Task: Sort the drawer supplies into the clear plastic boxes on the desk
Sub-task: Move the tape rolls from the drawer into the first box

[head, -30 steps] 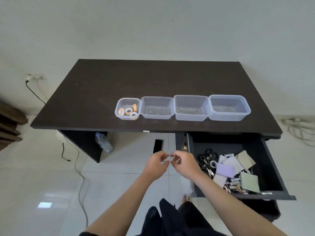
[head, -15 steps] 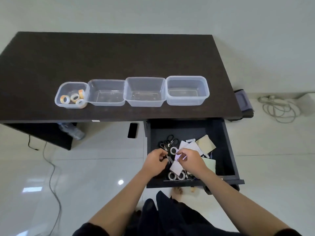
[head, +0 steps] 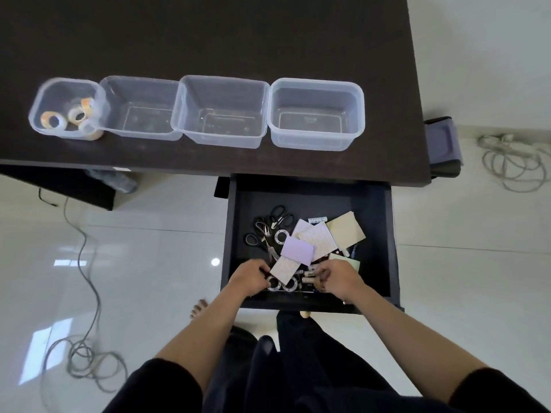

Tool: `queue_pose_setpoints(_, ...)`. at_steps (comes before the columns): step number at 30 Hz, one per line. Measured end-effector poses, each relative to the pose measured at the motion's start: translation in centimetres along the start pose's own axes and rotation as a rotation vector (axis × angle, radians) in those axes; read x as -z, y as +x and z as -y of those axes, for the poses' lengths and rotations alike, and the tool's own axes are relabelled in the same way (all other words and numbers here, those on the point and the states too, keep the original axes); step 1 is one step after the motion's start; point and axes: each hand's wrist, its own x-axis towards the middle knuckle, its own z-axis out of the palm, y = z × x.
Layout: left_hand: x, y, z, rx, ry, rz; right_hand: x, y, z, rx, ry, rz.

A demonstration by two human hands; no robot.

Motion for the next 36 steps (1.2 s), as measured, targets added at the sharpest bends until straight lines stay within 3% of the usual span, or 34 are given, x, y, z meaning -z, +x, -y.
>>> queue_pose_setpoints(11, -1.3, 1.4, -0.8, 0.058, 0.122, -0.006, 0.8, 0.5, 1.3, 0.166, -0.425, 0.074)
queue_pose_setpoints(23, -1.4, 1.1, -0.8, 0.013, 0.099, -0.153, 0.8, 1.1, 1.2, 0.250, -0.417, 0.046)
queue_pose_setpoints(30, 0.0, 1.0, -1.5, -0.142, 0.107, -0.326, 0.8, 1.2, 1.3, 0.256, -0.442, 0.070)
queue_pose_setpoints(36, 1.9, 3.1, -3.1, -0.272, 0.303, -0.204, 0.6, 0.8, 1.9, 0.369, -0.444, 0.066)
